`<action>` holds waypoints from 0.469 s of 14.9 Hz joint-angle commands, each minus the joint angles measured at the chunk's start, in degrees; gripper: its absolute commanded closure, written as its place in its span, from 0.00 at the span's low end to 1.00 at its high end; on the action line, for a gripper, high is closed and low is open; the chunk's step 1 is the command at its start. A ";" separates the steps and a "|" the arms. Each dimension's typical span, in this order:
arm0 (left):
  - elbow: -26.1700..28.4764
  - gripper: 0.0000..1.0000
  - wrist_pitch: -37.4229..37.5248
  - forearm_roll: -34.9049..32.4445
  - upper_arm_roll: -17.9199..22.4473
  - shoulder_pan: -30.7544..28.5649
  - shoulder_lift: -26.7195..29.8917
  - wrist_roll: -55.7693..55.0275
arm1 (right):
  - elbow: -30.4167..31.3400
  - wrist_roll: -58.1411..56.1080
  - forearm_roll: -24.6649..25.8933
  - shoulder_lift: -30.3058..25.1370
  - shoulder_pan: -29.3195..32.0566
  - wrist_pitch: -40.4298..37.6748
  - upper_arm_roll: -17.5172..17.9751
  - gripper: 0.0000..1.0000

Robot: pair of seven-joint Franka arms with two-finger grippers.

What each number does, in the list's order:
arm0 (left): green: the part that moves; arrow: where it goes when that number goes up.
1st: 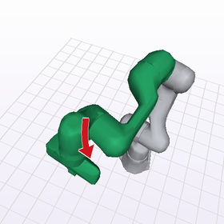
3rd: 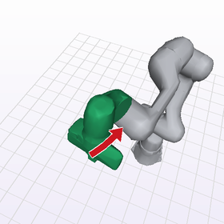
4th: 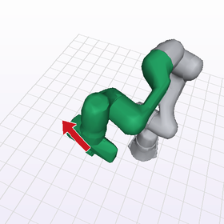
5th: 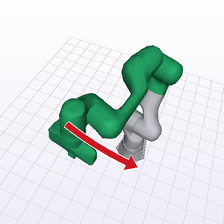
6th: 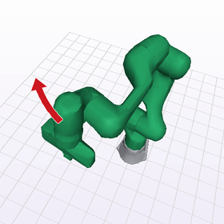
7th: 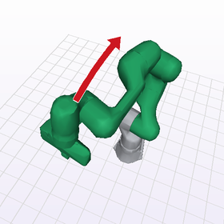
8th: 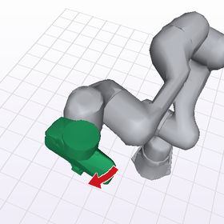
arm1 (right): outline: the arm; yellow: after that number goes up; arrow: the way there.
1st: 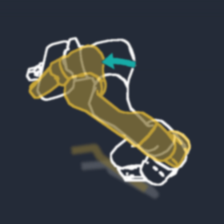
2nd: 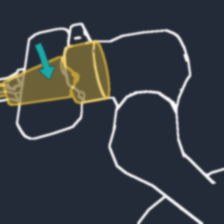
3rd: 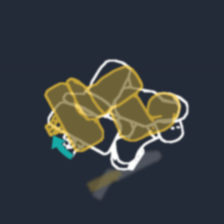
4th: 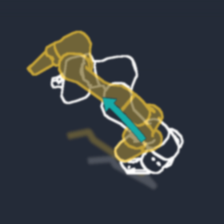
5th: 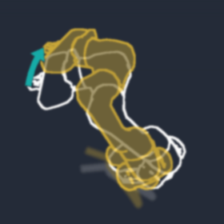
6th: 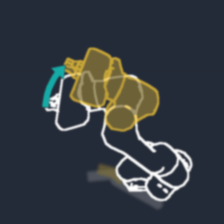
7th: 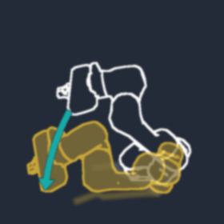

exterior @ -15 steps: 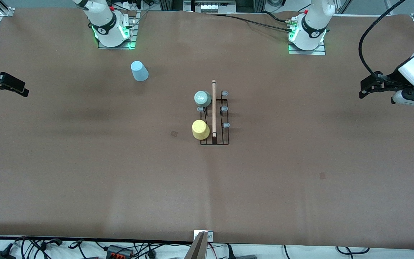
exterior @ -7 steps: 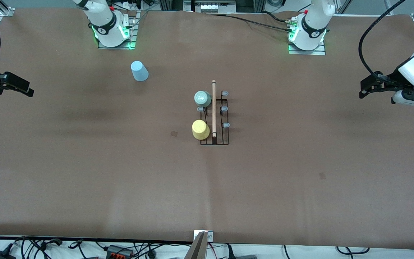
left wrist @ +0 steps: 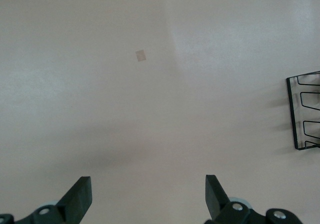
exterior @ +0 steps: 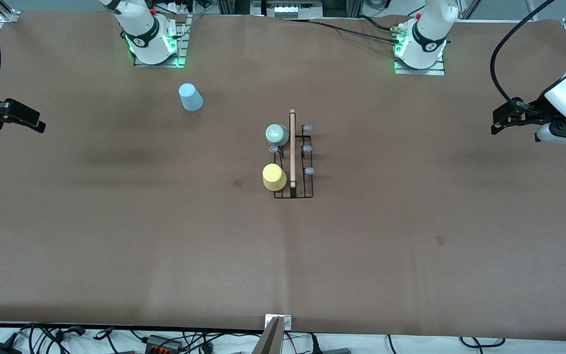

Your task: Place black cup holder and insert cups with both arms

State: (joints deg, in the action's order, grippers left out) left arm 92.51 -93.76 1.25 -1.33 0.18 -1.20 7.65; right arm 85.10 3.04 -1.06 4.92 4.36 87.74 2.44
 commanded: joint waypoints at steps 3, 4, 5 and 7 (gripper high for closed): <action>-1.37 0.00 1.21 -0.37 -0.07 -0.09 -0.38 1.14 | 0.24 -0.14 0.71 -0.35 -0.05 0.24 0.02 0.00; -1.37 0.00 1.21 -0.37 -0.07 -0.09 -0.38 1.14 | 0.32 -0.14 0.71 -0.35 -0.14 0.24 0.02 0.00; -1.37 0.00 1.21 -0.37 -0.07 -0.09 -0.38 1.14 | 0.33 -0.14 0.71 -0.44 -0.14 -0.02 0.02 0.00; -1.37 0.00 1.21 -0.37 -0.07 -0.09 -0.38 1.14 | 0.50 -0.14 0.71 -0.52 -0.31 -0.02 0.02 0.00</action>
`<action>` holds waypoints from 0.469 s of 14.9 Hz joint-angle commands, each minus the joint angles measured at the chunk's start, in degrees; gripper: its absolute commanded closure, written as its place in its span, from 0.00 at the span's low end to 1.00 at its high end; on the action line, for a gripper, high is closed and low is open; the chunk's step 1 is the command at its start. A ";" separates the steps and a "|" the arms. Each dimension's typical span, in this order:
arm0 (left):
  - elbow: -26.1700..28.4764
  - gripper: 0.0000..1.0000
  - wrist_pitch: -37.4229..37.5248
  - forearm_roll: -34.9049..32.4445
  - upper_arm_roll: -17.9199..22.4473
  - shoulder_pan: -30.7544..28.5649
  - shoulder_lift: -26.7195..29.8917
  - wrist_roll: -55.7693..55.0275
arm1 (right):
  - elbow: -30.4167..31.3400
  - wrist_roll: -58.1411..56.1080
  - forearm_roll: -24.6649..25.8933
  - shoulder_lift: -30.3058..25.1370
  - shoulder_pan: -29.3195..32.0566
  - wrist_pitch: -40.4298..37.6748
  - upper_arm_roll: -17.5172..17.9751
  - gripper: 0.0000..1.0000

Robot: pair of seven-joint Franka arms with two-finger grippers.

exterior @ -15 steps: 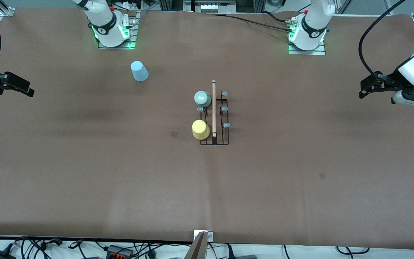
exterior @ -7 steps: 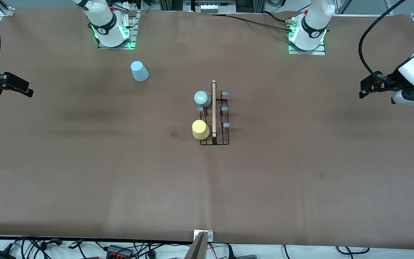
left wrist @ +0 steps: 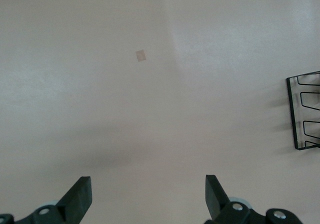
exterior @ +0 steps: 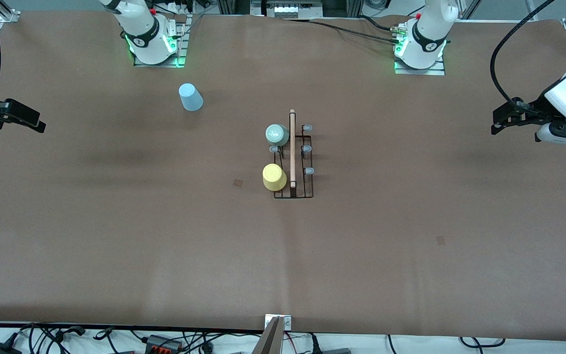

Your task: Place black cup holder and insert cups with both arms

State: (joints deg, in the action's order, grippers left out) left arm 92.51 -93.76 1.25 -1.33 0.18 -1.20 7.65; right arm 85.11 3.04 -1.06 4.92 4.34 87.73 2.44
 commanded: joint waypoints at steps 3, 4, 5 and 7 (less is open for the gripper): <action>-1.37 0.00 1.21 -0.37 -0.07 -0.09 -0.38 1.14 | 0.58 -0.14 0.71 -0.61 -0.30 0.07 0.02 0.00; -1.46 0.00 1.21 -0.37 -0.07 -0.09 -0.38 1.14 | 0.58 -0.22 0.71 -0.61 -0.30 0.07 0.02 0.00; -1.37 0.00 1.21 -0.37 -0.07 -0.09 -0.38 1.14 | 0.58 -0.14 0.71 -0.61 -0.30 -0.10 0.02 0.00; -1.37 0.00 1.21 -0.37 -0.07 -0.09 -0.38 1.14 | 0.67 -0.14 0.71 -0.79 -0.39 -0.19 0.02 0.00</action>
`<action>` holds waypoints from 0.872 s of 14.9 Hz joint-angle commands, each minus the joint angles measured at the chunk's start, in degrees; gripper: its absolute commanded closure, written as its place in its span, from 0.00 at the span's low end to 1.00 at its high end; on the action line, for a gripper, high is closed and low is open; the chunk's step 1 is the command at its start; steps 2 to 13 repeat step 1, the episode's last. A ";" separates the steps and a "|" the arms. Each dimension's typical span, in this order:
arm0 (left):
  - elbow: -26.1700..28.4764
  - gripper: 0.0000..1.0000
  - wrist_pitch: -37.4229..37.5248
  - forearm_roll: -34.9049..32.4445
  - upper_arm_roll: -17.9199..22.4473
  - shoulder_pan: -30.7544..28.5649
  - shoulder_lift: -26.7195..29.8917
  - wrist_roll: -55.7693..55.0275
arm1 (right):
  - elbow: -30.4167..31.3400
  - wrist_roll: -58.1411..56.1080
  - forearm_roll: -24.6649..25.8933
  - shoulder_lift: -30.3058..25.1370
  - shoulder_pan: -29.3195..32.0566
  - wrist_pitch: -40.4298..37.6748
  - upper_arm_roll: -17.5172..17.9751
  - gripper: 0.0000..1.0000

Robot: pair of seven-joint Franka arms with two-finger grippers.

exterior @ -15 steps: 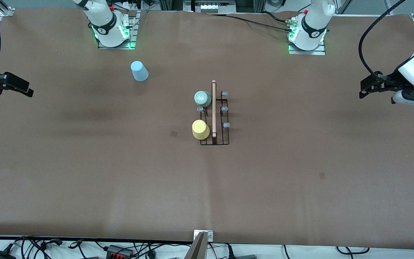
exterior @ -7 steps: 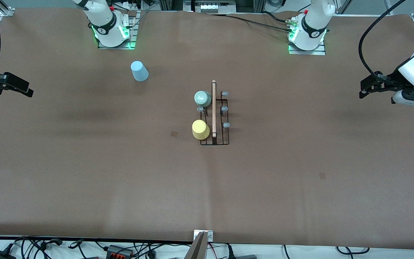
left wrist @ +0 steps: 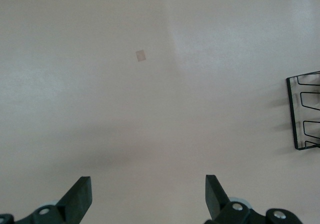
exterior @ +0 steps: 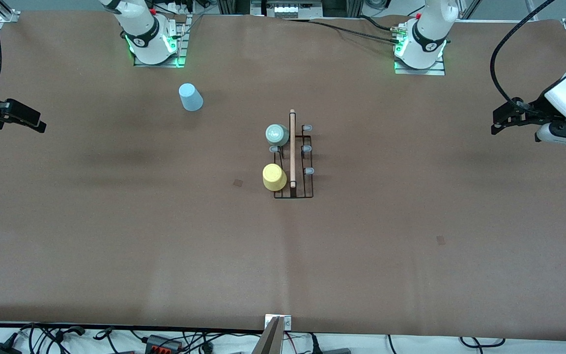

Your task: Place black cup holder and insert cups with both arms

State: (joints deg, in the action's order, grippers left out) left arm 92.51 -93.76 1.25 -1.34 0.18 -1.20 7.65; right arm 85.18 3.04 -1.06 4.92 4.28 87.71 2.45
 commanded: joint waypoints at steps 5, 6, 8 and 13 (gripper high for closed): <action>-1.46 0.00 1.21 -0.37 -0.07 -0.09 -0.38 1.14 | 0.69 -0.14 0.71 -0.88 -0.33 -0.17 0.01 0.00; -1.46 0.00 1.21 -0.37 -0.07 -0.09 -0.38 1.14 | 0.69 -0.14 0.71 -0.88 -0.33 -0.17 0.01 0.00; -1.46 0.00 1.21 -0.37 -0.07 -0.09 -0.38 1.14 | 0.69 -0.14 0.71 -0.88 -0.33 -0.17 0.01 0.00; -1.46 0.00 1.21 -0.37 -0.07 -0.09 -0.38 1.14 | 0.69 -0.14 0.71 -0.88 -0.33 -0.17 0.01 0.00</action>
